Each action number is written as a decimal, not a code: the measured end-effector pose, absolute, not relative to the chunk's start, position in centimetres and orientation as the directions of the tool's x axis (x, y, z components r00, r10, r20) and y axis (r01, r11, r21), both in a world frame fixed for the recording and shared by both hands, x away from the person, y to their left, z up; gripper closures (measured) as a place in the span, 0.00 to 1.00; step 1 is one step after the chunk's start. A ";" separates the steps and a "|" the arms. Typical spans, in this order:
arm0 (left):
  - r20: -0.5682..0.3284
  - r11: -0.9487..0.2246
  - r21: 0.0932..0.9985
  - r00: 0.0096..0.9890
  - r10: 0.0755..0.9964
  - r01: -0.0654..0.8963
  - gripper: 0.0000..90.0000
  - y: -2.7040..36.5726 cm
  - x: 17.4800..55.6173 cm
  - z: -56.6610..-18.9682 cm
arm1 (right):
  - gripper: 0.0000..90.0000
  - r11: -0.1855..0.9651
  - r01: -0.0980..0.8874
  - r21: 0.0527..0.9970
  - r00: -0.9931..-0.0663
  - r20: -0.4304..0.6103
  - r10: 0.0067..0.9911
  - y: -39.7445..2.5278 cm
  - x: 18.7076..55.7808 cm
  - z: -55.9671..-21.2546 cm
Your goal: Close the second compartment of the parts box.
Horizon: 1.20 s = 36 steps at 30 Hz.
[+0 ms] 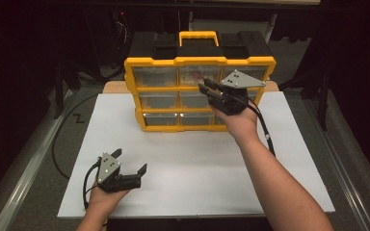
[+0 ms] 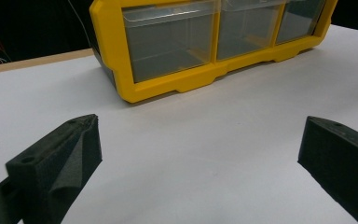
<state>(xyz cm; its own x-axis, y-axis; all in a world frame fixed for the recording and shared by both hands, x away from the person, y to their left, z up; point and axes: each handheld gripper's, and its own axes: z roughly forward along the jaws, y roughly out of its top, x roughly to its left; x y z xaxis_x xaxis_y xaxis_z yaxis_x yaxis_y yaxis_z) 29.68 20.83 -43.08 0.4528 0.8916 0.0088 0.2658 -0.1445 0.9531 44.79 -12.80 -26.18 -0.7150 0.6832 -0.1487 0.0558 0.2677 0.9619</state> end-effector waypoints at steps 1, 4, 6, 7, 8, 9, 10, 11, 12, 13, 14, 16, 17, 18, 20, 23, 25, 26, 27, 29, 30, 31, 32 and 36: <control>0.010 -0.146 0.953 0.453 0.892 0.266 0.00 20.8 29.7 -43.1 | 0.67 0.271 0.061 0.961 -0.719 -0.146 0.679 -13.0 44.6 -26.3; 0.011 -0.147 0.952 0.453 0.891 0.267 0.00 20.8 29.7 -43.0 | 0.49 0.271 0.076 0.960 -0.732 -0.130 0.668 -13.5 43.9 -27.0; 0.011 -0.149 0.951 0.451 0.893 0.272 0.00 20.8 29.7 -43.1 | 0.38 0.271 0.080 0.959 -0.741 -0.124 0.660 -13.8 43.5 -27.6; 0.011 -0.149 0.950 0.450 0.893 0.273 0.00 20.8 29.7 -43.1 | 0.33 0.268 0.086 0.960 -0.749 -0.116 0.652 -14.1 43.2 -28.1; 0.013 -0.151 0.950 0.450 0.893 0.272 0.00 20.8 29.8 -43.1 | 0.27 0.263 0.093 0.960 -0.756 -0.104 0.646 -14.3 43.0 -28.5; 0.013 -0.151 0.950 0.449 0.893 0.272 0.00 20.8 29.8 -43.1 | 0.22 0.260 0.097 0.961 -0.758 -0.098 0.645 -14.4 42.9 -28.8; 0.015 -0.154 0.950 0.450 0.893 0.272 0.00 20.7 29.8 -43.1 | 0.18 0.262 0.100 0.960 -0.759 -0.097 0.643 -14.6 42.7 -29.2; 0.016 -0.155 0.949 0.451 0.892 0.274 0.00 20.7 29.8 -43.1 | 0.15 0.264 0.105 0.959 -0.760 -0.094 0.643 -14.9 42.4 -29.7; 0.015 -0.155 0.949 0.452 0.892 0.274 0.00 20.7 29.8 -43.2 | 0.11 0.263 0.103 0.959 -0.763 -0.093 0.640 -15.0 42.3 -30.0; 0.017 -0.156 0.949 0.451 0.892 0.273 0.00 20.7 29.8 -43.2 | 0.07 0.266 0.108 0.958 -0.765 -0.091 0.637 -15.3 42.0 -30.5; 0.017 -0.156 0.949 0.450 0.893 0.274 0.00 20.7 29.8 -43.2 | 0.02 0.267 0.116 0.957 -0.761 -0.088 0.643 -15.4 41.8 -30.9; 0.016 -0.155 0.949 0.449 0.893 0.274 0.00 20.6 29.8 -43.2 | 0.01 0.273 0.128 0.954 -0.757 -0.084 0.649 -15.9 41.4 -31.7; 0.016 -0.154 0.950 0.449 0.893 0.273 0.00 20.6 29.8 -43.2 | 0.01 0.275 0.133 0.952 -0.758 -0.081 0.647 -16.3 41.2 -32.3; 0.010 -0.147 0.951 0.449 0.894 0.273 0.00 20.6 29.8 -43.2 | 0.01 0.279 0.136 0.950 -0.756 -0.082 0.649 -16.5 41.0 -32.6; -0.008 -0.129 0.952 0.444 0.896 0.278 0.00 20.7 29.9 -43.3 | 0.01 0.285 0.154 0.946 -0.758 -0.072 0.648 -17.4 40.4 -33.6; -0.011 -0.124 0.952 0.435 0.900 0.280 0.00 20.8 30.0 -43.3 | 0.01 0.289 0.168 0.942 -0.753 -0.067 0.655 -18.5 39.7 -34.9; -0.007 -0.127 0.952 0.433 0.902 0.279 0.00 20.8 30.0 -43.3 | 0.01 0.302 0.180 0.936 -0.745 -0.071 0.664 -19.6 39.1 -36.0; -0.005 -0.129 0.951 0.433 0.902 0.279 0.00 20.8 30.0 -43.4 | 0.01 0.309 0.192 0.931 -0.741 -0.068 0.668 -20.1 38.9 -36.5; -0.003 -0.130 0.952 0.432 0.902 0.278 0.00 20.7 30.0 -43.4 | 0.01 0.312 0.208 0.927 -0.736 -0.063 0.674 -20.7 38.7 -37.0; 0.002 -0.136 0.951 0.434 0.901 0.278 0.00 20.6 30.0 -43.4 | 0.01 0.319 0.229 0.920 -0.726 -0.057 0.685 -21.7 38.4 -37.9; 0.002 -0.137 0.951 0.434 0.901 0.278 0.00 20.6 30.0 -43.4 | 0.01 0.319 0.242 0.916 -0.717 -0.052 0.695 -22.4 38.1 -38.5; 0.004 -0.139 0.950 0.435 0.900 0.280 0.00 20.5 30.0 -43.4 | 0.01 0.327 0.249 0.912 -0.711 -0.057 0.701 -23.0 37.9 -39.0; 0.004 -0.140 0.950 0.437 0.900 0.280 0.00 20.5 30.0 -43.4 | 0.01 0.333 0.256 0.908 -0.704 -0.061 0.707 -23.6 37.6 -39.4; 0.004 -0.142 0.950 0.444 0.896 0.279 0.00 20.4 29.9 -43.4 | 0.01 0.314 0.268 0.911 -0.678 -0.054 0.734 -25.7 36.5 -40.1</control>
